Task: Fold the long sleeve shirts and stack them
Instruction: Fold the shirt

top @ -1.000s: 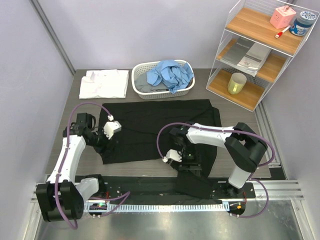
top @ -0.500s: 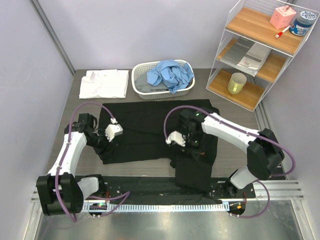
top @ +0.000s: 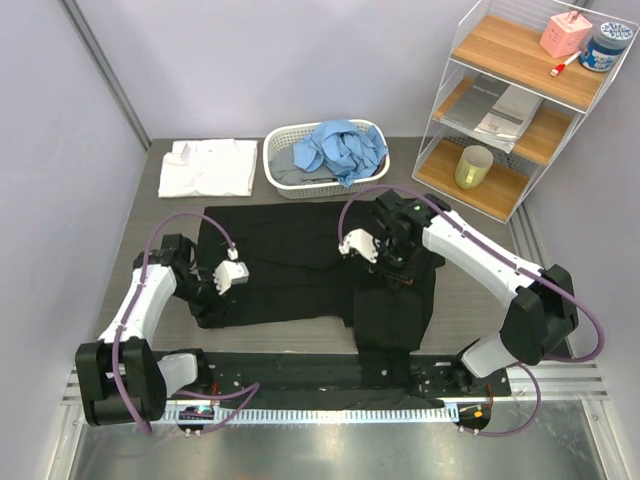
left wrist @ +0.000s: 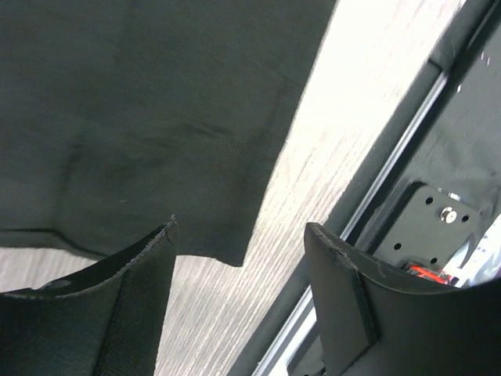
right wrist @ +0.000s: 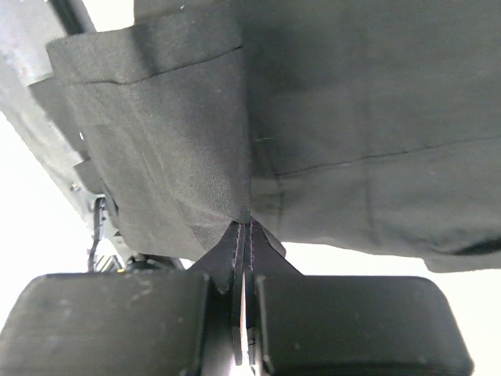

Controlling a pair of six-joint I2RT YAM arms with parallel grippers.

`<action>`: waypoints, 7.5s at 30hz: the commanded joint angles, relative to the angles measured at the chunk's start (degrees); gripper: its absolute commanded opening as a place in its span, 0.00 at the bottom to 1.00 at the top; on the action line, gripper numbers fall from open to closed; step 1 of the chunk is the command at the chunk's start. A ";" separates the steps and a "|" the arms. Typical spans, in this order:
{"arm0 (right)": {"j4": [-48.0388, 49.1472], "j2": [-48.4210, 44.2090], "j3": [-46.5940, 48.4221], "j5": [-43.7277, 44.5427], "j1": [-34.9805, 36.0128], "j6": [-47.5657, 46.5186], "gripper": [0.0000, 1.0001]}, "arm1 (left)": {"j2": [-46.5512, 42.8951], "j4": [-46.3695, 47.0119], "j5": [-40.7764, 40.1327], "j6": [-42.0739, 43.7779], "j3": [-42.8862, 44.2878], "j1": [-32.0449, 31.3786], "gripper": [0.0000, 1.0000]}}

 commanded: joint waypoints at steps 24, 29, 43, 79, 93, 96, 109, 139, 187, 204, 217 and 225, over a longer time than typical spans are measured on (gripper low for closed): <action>-0.89 -10.83 5.75 7.55 0.07 3.14 0.01 | -1.11 6.99 -8.47 16.82 -8.56 -3.94 0.33; -1.94 -11.71 6.98 8.60 0.07 2.79 0.01 | -3.74 6.39 -8.47 15.51 -8.30 -4.29 0.04; -0.98 -11.45 14.17 13.96 0.07 0.51 0.01 | -2.54 -4.52 -3.55 10.23 6.37 -4.38 0.00; 16.16 13.34 32.30 27.77 -1.87 -21.56 0.01 | 26.48 17.80 -11.28 -6.29 23.87 -4.12 0.00; 20.99 13.69 25.62 32.59 -1.34 -16.65 0.02 | 30.44 22.19 -15.31 -12.61 25.19 -4.12 0.02; 21.35 14.48 27.81 35.06 -1.34 -11.83 0.17 | 30.88 23.95 -20.14 -17.88 25.19 -4.03 0.19; 10.10 1.39 12.27 12.32 -18.19 4.27 0.58 | 18.31 16.75 -10.23 -25.28 20.01 -1.39 0.60; 18.63 10.72 -13.76 9.58 -23.40 9.11 0.20 | 21.57 16.23 -21.65 -20.36 4.19 -3.76 0.45; 15.90 12.46 0.64 -13.77 -9.34 23.70 0.01 | -3.75 6.82 9.98 -27.56 16.67 -3.68 0.90; 25.20 8.68 -7.25 4.73 -0.11 29.67 0.59 | -4.54 9.01 10.34 -29.15 12.72 -3.68 0.90; 31.36 15.10 -9.36 12.47 2.88 34.95 0.54 | -6.47 8.49 7.88 -26.78 11.39 -3.68 0.90; 30.49 15.81 -8.32 12.13 3.06 35.13 0.30 | -6.21 8.05 7.79 -26.34 11.66 -3.68 0.90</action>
